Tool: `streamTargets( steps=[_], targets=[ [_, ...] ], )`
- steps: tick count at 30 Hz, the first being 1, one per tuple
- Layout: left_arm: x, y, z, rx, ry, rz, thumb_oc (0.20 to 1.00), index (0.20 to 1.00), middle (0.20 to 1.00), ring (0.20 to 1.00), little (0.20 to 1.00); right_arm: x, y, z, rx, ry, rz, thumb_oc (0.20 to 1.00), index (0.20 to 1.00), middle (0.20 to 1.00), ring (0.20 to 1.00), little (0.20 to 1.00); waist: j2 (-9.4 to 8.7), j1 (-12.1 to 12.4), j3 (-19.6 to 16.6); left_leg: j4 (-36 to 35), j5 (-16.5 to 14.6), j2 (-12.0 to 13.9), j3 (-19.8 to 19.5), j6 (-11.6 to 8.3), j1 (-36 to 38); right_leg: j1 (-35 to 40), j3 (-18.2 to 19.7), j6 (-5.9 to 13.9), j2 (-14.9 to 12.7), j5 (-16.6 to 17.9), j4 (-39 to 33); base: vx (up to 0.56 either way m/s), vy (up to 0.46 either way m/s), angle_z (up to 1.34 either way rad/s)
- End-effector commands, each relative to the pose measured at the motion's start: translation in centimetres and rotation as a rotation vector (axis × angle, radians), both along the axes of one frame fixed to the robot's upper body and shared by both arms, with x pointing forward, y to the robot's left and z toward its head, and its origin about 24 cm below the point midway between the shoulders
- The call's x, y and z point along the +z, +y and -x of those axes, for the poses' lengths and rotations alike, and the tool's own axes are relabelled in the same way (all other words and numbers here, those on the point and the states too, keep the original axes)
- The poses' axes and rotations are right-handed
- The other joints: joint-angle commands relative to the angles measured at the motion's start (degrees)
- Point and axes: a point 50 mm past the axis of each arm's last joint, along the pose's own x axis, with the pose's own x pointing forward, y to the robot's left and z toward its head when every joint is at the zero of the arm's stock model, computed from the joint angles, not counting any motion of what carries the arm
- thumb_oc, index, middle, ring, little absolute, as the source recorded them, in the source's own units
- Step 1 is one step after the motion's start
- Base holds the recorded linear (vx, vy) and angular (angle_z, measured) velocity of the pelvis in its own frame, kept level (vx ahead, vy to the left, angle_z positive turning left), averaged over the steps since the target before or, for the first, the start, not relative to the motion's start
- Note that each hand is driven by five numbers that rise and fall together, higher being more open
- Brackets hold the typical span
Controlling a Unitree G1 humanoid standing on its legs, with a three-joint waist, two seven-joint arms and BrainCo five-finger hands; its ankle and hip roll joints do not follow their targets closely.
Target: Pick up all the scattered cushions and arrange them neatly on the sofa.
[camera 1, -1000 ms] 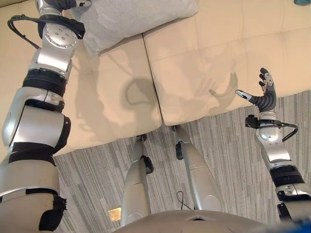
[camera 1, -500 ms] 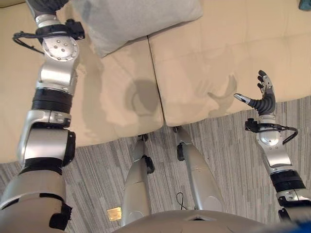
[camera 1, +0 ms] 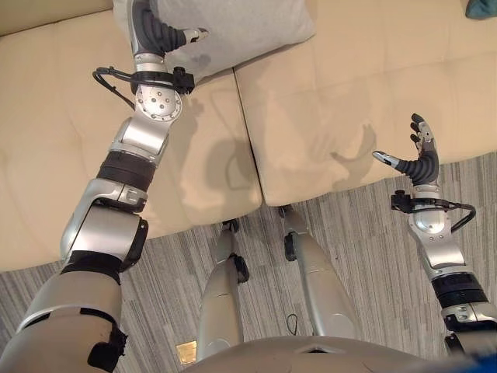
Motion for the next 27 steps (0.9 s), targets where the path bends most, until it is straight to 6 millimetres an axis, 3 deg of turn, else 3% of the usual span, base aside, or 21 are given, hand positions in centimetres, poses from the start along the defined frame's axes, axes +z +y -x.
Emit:
streamTargets(
  steps=[1, 4, 5, 10, 11, 12, 13, 14, 17, 19, 20, 21, 23, 24, 26, 27],
  targets=[
    [1.2, 0.9, -0.2, 0.023, -0.008, 0.012, 1.0, 1.0, 1.0, 1.0, 1.0, 0.8, -1.1, 0.3, -0.028, -0.033, 0.035, 1.0, 1.0, 1.0, 1.0, 1.0, -1.32, -0.8, -3.1, 0.3, -6.8, 1.6, -3.4, -4.5, 4.9, 6.7, -4.6, 8.26, -2.7, 2.5, -10.8, 0.0, 0.0, 0.0],
    [0.8, 1.4, -0.2, 0.033, 0.008, 0.031, 1.0, 1.0, 1.0, 1.0, 1.0, 0.7, -1.3, 0.5, -0.031, -0.031, 0.031, 1.0, 1.0, 1.0, 1.0, 1.0, -1.4, -0.8, -3.1, 0.3, -6.9, 1.6, -3.4, -4.5, 5.7, 7.6, -4.6, 8.2, -2.7, 2.4, -10.8, 0.0, -0.02, -0.04],
    [-0.2, 0.8, 0.4, -0.06, -0.027, 0.157, 1.0, 1.0, 1.0, 1.0, 1.0, 0.0, -1.5, 0.9, -0.041, -0.004, 0.012, 1.0, 1.0, 1.0, 1.0, 1.0, -1.5, -0.4, -3.3, 0.3, -7.0, 1.5, -3.3, -4.52, 6.9, 9.1, -4.8, 8.1, -2.7, 2.1, -10.8, 0.0, -0.025, -0.03],
    [-1.6, -1.2, 2.5, -0.204, -0.091, 0.176, 1.0, 1.0, 1.0, 1.0, 1.0, -0.9, -1.6, 1.5, -0.044, 0.031, -0.019, 1.0, 1.0, 1.0, 1.0, 1.0, -1.46, 0.6, -4.1, 0.3, -7.6, 1.3, -3.3, -4.54, 9.8, 12.3, -5.2, 7.96, -2.9, 1.4, -10.9, 0.02, -0.033, 0.02],
    [-2.4, -1.1, 3.0, -0.212, -0.084, 0.179, 1.0, 1.0, 1.0, 1.0, 1.0, -1.2, -1.6, 1.7, -0.042, 0.04, -0.02, 1.0, 1.0, 1.0, 1.0, 1.0, -1.47, 0.8, -4.4, 0.3, -7.9, 1.3, -3.2, -4.53, 10.7, 13.2, -5.2, 7.94, -3.0, 1.3, -10.9, 0.04, -0.011, 0.05],
    [-4.6, -1.1, 4.0, -0.249, -0.059, 0.223, 1.0, 1.0, 1.0, 1.0, 1.0, -1.8, -1.6, 2.3, -0.034, 0.063, -0.019, 1.0, 1.0, 1.0, 1.0, 1.0, -1.53, 1.4, -5.0, 0.3, -8.2, 1.2, -3.2, -4.5, 12.4, 15.1, -5.4, 7.86, -3.1, 0.9, -10.9, 0.03, -0.004, 0.07],
    [-4.7, -1.0, 4.1, -0.248, -0.056, 0.225, 1.0, 1.0, 1.0, 1.0, 1.0, -1.9, -1.5, 2.4, -0.033, 0.066, -0.017, 1.0, 1.0, 1.0, 1.0, 1.0, -1.48, 1.3, -5.0, 0.3, -8.3, 1.2, -3.2, -4.5, 12.6, 15.3, -5.4, 7.86, -3.1, 0.9, -10.9, 0.05, 0.0, 0.1],
    [-7.0, -1.0, 5.2, -0.282, -0.013, 0.278, 1.0, 1.0, 1.0, 1.0, 1.0, -2.8, -1.5, 2.9, -0.027, 0.114, 0.001, 1.0, 1.0, 1.0, 1.0, 1.0, -1.63, 1.8, -5.3, 0.3, -8.7, 1.1, -3.1, -4.39, 14.6, 17.4, -5.6, 7.75, -3.2, 0.5, -10.9, 0.03, 0.003, 0.13],
    [-11.4, -0.7, 7.2, -0.303, 0.115, 0.293, 1.0, 1.0, 1.0, 1.0, 1.0, -4.0, -1.5, 3.5, -0.002, 0.195, 0.066, 1.0, 1.0, 1.0, 1.0, 1.0, -1.87, 2.7, -5.8, 0.3, -9.2, 0.8, -2.8, -4.25, 18.1, 21.6, -6.2, 7.6, -3.4, -0.2, -10.9, 0.03, 0.016, 0.15],
    [-17.4, 1.1, 10.0, -0.253, 0.348, 0.284, 1.0, 1.0, 1.0, 1.0, 1.0, -5.8, -1.9, 4.3, 0.007, 0.315, 0.143, 1.0, 1.0, 1.0, 1.0, 1.0, -1.93, 4.1, -5.8, 0.3, -9.6, 0.5, -2.5, -3.81, 22.4, 26.4, -7.0, 7.41, -3.7, -1.0, -10.9, 0.03, 0.062, 0.29],
    [-19.0, 1.6, 10.8, -0.233, 0.419, 0.266, 1.0, 1.0, 1.0, 1.0, 1.0, -6.5, -2.1, 4.6, 0.009, 0.352, 0.167, 1.0, 1.0, 1.0, 1.0, 1.0, -1.88, 4.4, -5.8, 0.3, -9.8, 0.4, -2.5, -3.71, 23.4, 27.6, -7.2, 7.43, -3.8, -1.2, -10.9, -0.01, 0.052, 0.19],
    [-19.0, 1.7, 10.8, -0.233, 0.419, 0.266, 1.0, 1.0, 1.0, 1.0, 1.0, -6.5, -2.1, 4.6, 0.01, 0.352, 0.167, 1.0, 1.0, 1.0, 1.0, 1.0, -1.97, 4.3, -5.9, 0.3, -9.5, 0.3, -2.5, -3.66, 23.2, 27.5, -7.2, 7.41, -3.9, -1.1, -10.9, 0.01, 0.047, 0.26],
    [-25.5, 3.8, 14.5, -0.154, 0.745, 0.198, 1.0, 1.0, 1.0, 1.0, 1.0, -9.1, -2.4, 5.5, 0.027, 0.508, 0.25, 1.0, 1.0, 1.0, 1.0, 1.0, -2.01, 5.5, -6.4, 0.3, -10.4, 0.3, -2.3, -3.21, 27.8, 32.6, -8.0, 7.48, -3.8, -2.2, -10.9, 0.04, 0.067, 0.19],
    [-25.4, 3.8, 14.5, -0.154, 0.745, 0.198, 1.0, 1.0, 1.0, 1.0, 1.0, -9.1, -2.4, 5.5, 0.028, 0.508, 0.25, 1.0, 1.0, 1.0, 1.0, 1.0, -2.1, 5.5, -6.4, 0.3, -10.1, 0.2, -2.3, -3.16, 27.6, 32.5, -8.0, 7.47, -3.9, -2.1, -10.9, 0.03, 0.071, 0.0],
    [-30.7, 5.6, 18.4, -0.031, 0.999, 0.202, 1.0, 1.0, 1.0, 1.0, 1.0, -11.9, -2.4, 6.4, 0.038, 0.647, 0.297, 1.0, 1.0, 1.0, 1.0, 1.0, -2.15, 6.5, -7.6, 0.3, -10.7, 0.3, -1.9, -2.98, 31.5, 36.6, -8.5, 7.48, -4.0, -3.2, -10.9, 0.02, 0.068, -0.01],
    [-31.9, 5.8, 19.2, -0.003, 1.055, 0.207, 1.0, 1.0, 1.0, 1.0, 1.0, -12.6, -2.4, 6.7, 0.044, 0.687, 0.314, 1.0, 1.0, 1.0, 1.0, 1.0, -2.26, 6.8, -7.8, 0.3, -11.1, 0.3, -1.7, -2.94, 32.7, 37.8, -8.6, 7.46, -3.9, -3.5, -10.9, 0.02, 0.054, -0.01]
  ],
)
